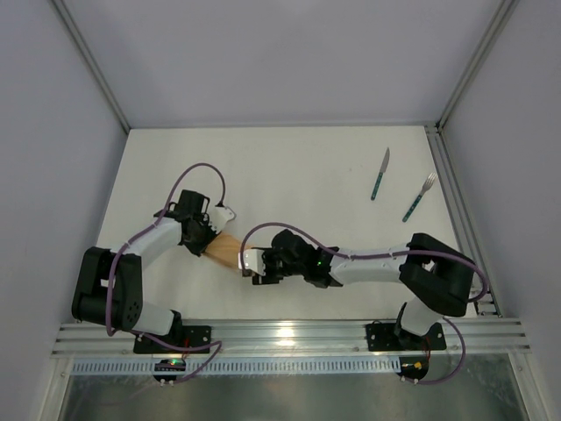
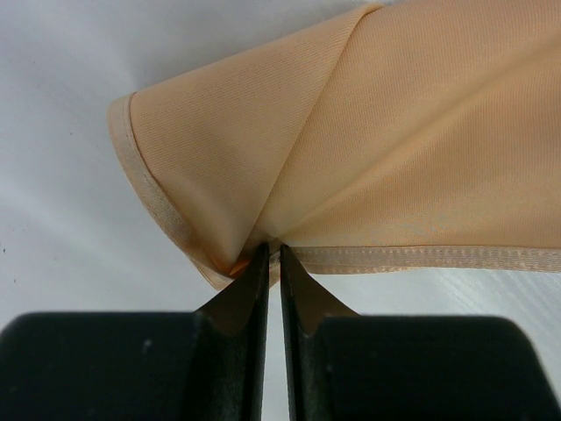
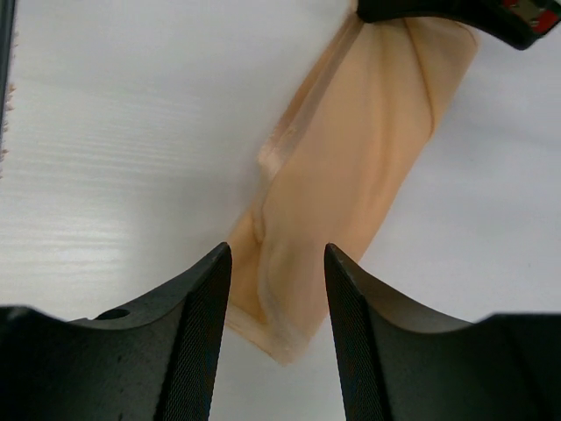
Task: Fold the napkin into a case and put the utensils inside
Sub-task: Smooth out the smaller rectangle-folded napkin at the center of the board.
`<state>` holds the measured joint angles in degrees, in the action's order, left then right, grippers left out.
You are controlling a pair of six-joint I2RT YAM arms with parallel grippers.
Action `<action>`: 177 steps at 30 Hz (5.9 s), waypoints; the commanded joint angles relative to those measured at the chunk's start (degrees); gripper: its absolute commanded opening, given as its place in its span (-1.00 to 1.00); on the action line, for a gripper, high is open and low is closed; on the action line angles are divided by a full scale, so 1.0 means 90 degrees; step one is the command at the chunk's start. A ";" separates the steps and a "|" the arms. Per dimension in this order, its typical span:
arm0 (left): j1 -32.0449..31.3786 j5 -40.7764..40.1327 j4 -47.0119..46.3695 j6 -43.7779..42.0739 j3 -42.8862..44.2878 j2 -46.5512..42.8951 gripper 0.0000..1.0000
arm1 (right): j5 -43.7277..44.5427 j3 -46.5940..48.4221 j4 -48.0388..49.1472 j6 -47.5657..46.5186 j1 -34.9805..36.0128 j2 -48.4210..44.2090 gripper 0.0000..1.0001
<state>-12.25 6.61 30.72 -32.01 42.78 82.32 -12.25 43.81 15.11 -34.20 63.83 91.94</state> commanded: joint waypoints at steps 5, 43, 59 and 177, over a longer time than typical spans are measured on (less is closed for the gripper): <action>0.0043 -0.0012 0.0053 -0.0037 -0.0125 -0.0046 -0.81 | -0.0318 0.0767 0.0118 0.0050 -0.0374 0.0711 0.01; 0.0043 0.0564 0.0366 0.0246 0.0373 -0.0163 -0.85 | 0.5003 0.0347 0.3222 -0.0781 0.0612 0.2479 -0.93; 0.0043 0.2721 0.1614 0.0470 0.1436 -0.0992 -0.23 | 0.4301 -0.0083 0.3204 -0.0517 0.0769 0.2392 -0.92; -0.2369 0.2195 0.0094 0.0588 0.0540 -0.0709 -0.33 | 0.0766 -0.1411 0.3702 0.5654 -0.1067 0.0966 -0.92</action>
<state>-31.14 18.39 31.27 -21.74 48.29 83.94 -6.04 31.29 48.25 11.07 56.42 101.95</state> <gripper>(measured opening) 0.332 0.037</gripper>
